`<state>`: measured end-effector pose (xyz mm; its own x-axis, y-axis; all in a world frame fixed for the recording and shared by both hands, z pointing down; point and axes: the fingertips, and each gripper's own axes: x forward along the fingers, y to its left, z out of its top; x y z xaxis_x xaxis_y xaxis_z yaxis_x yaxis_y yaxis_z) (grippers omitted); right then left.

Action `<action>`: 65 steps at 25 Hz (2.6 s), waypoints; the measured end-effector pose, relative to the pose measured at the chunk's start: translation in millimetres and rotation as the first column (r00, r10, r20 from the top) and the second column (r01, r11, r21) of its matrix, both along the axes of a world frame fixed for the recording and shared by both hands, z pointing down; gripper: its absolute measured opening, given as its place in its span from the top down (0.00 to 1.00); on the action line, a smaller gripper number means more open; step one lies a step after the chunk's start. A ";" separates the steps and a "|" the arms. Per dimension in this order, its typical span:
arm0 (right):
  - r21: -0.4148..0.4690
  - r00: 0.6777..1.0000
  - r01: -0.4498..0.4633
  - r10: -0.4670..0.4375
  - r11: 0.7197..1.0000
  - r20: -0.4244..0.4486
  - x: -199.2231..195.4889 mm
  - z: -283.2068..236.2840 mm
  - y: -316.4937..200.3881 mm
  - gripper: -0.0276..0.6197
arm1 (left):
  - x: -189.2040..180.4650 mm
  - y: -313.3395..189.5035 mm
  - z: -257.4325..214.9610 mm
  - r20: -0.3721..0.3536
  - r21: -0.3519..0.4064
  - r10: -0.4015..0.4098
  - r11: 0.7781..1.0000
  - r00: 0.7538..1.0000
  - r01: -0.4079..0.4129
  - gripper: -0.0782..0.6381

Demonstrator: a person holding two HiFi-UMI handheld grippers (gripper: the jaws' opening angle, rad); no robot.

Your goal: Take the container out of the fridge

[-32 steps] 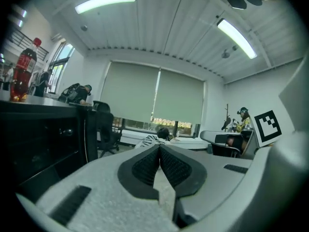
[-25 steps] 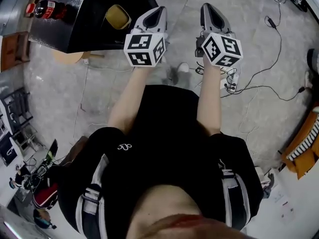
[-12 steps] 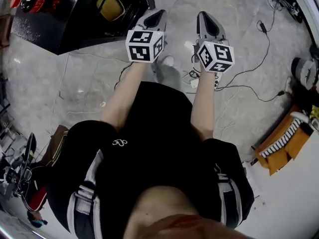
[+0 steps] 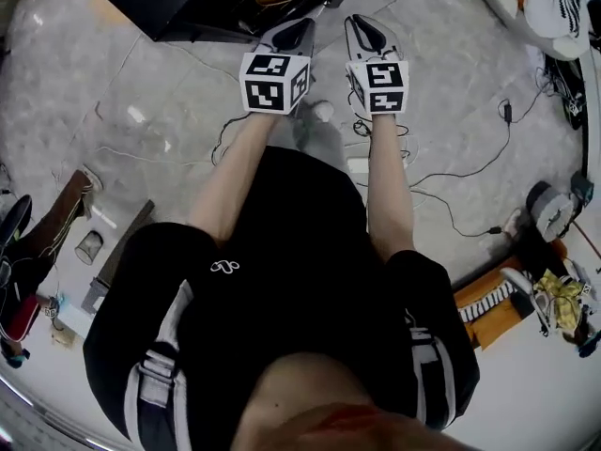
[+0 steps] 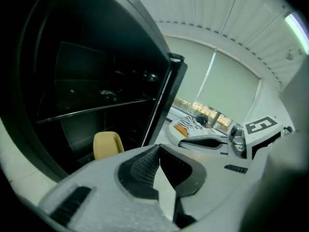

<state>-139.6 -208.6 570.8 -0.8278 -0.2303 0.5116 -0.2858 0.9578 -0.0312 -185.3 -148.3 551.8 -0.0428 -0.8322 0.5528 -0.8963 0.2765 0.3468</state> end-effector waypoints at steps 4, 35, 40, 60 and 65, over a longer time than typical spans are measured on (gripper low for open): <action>0.070 0.967 0.228 -0.218 0.971 -0.128 -47.1 37.6 26.4 0.87 | -22.5 25.8 13.5 0.004 -0.041 -0.093 0.995 0.996 0.093 0.88; 0.188 0.801 0.515 -0.391 0.836 -0.454 -156.7 146.4 78.5 0.93 | -67.2 115.9 17.1 0.068 -0.118 -0.149 0.981 0.987 0.156 0.88; 0.075 0.927 0.298 -0.269 0.952 -0.262 -121.2 96.4 65.9 0.93 | -49.1 87.5 7.5 0.050 -0.078 -0.061 0.995 0.997 0.065 0.88; 0.062 0.701 -0.671 0.605 0.739 0.379 250.6 -193.1 -77.3 0.93 | 170.5 -129.2 -169.6 0.234 0.373 0.343 0.832 0.910 -0.410 0.88; 0.091 0.608 -0.746 0.620 0.659 0.496 323.0 -264.1 -71.6 0.93 | 235.2 -133.3 -236.3 0.292 0.481 0.368 0.741 0.883 -0.468 0.88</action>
